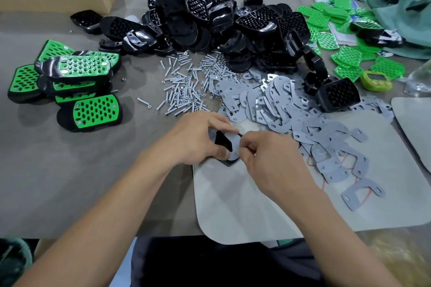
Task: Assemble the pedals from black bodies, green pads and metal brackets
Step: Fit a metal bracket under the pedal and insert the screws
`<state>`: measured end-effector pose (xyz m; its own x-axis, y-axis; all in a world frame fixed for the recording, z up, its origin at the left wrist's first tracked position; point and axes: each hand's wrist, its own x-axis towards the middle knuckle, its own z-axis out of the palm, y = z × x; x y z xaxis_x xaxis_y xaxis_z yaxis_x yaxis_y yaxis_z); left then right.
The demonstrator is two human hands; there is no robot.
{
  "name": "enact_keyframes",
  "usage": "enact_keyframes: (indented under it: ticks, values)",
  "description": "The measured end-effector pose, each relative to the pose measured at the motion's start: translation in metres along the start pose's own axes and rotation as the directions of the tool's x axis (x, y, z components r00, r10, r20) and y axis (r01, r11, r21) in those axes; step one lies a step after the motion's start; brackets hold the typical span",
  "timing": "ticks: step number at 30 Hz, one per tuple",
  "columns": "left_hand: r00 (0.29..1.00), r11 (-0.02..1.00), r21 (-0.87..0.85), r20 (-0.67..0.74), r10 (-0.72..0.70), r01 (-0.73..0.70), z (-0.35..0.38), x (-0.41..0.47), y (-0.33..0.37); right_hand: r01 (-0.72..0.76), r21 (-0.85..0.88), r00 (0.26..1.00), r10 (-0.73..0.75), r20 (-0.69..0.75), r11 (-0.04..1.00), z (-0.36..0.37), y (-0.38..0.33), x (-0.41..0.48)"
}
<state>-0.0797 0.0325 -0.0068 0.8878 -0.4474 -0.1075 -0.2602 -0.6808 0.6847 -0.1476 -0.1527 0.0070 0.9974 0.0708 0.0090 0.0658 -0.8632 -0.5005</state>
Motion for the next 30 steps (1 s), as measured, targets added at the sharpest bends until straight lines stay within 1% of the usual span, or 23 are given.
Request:
enact_keyframes:
  ticks: [2,4,6,7,9,10,11,12,13,14,15,16,17,19,21,24,25,28,29,30]
  values:
    - [1.000,1.000,0.002,0.009,0.003,-0.003,0.000,0.000,0.000,0.026,-0.051,0.999,-0.025,0.020,0.998,0.002,-0.002,0.001]
    - [1.000,1.000,0.006,0.013,0.010,-0.010,0.000,0.001,0.001,0.118,-0.185,0.993,-0.115,0.028,0.976,0.003,-0.006,0.001]
    - [1.000,1.000,0.008,0.010,0.017,-0.017,-0.001,0.000,0.001,0.205,-0.305,0.979,-0.202,0.043,0.930,-0.001,-0.013,0.001]
    - [1.000,1.000,0.006,0.008,0.016,-0.016,-0.001,0.000,0.001,0.219,-0.337,0.975,-0.212,0.058,0.916,-0.004,-0.018,0.000]
    - [1.000,1.000,0.000,0.005,-0.005,0.005,-0.001,0.000,0.001,0.201,-0.388,0.978,-0.204,0.032,0.900,-0.001,-0.013,-0.004]
    - [1.000,1.000,0.001,0.004,-0.018,0.018,0.000,-0.001,0.001,0.169,-0.367,0.984,-0.179,0.005,0.915,0.003,-0.006,-0.004]
    - [1.000,1.000,0.005,0.005,-0.024,0.024,0.000,-0.001,0.001,0.102,-0.297,0.991,-0.122,-0.049,0.949,0.007,0.003,-0.004]
    - [1.000,1.000,0.005,0.005,-0.026,0.026,0.000,-0.001,0.001,0.027,-0.195,0.998,-0.038,-0.056,0.980,0.009,0.012,-0.004]
    - [1.000,1.000,-0.001,0.006,-0.028,0.028,0.000,-0.001,0.001,-0.007,-0.068,0.995,0.000,-0.105,0.998,0.009,0.019,-0.006]
    - [0.999,0.999,-0.012,0.008,-0.032,0.032,0.000,-0.001,0.001,-0.001,0.037,0.989,0.006,-0.148,0.999,0.008,0.021,-0.009]
    - [0.999,0.999,-0.020,0.010,-0.036,0.037,0.000,-0.001,0.001,0.025,0.116,0.987,-0.006,-0.162,0.993,0.006,0.020,-0.011]
    - [0.999,0.999,-0.024,0.010,-0.040,0.040,0.000,-0.001,0.001,0.050,0.155,0.989,-0.028,-0.146,0.987,0.006,0.019,-0.012]
    - [0.999,0.999,-0.025,0.010,-0.042,0.042,0.000,-0.001,0.001,0.074,0.182,0.993,-0.055,-0.105,0.981,0.007,0.019,-0.014]
    - [0.999,0.999,-0.027,0.017,-0.046,0.046,0.000,-0.001,0.001,0.043,0.204,0.998,-0.034,-0.049,0.978,0.009,0.019,-0.017]
    - [0.998,0.998,-0.021,0.024,-0.053,0.053,-0.001,0.000,0.001,0.006,0.196,0.997,0.009,-0.075,0.981,0.007,0.018,-0.019]
    - [0.999,0.999,-0.006,0.018,-0.047,0.047,-0.001,0.001,0.001,0.017,0.026,0.997,-0.015,-0.075,1.000,0.004,0.013,-0.019]
    - [0.999,0.999,-0.005,0.016,-0.045,0.045,-0.001,0.001,0.000,0.020,0.001,0.996,-0.020,-0.082,1.000,0.006,0.013,-0.018]
    - [0.999,0.999,-0.007,0.020,-0.038,0.038,0.000,0.001,0.001,-0.016,0.136,0.985,0.039,-0.166,0.991,0.008,0.011,-0.022]
    - [0.999,0.999,-0.012,0.019,-0.035,0.035,0.000,0.000,0.001,-0.007,0.175,0.985,0.037,-0.169,0.985,0.009,0.011,-0.023]
    - [0.999,0.999,-0.016,0.015,-0.032,0.033,0.000,0.000,0.001,-0.004,0.204,0.990,0.033,-0.136,0.979,0.011,0.011,-0.026]
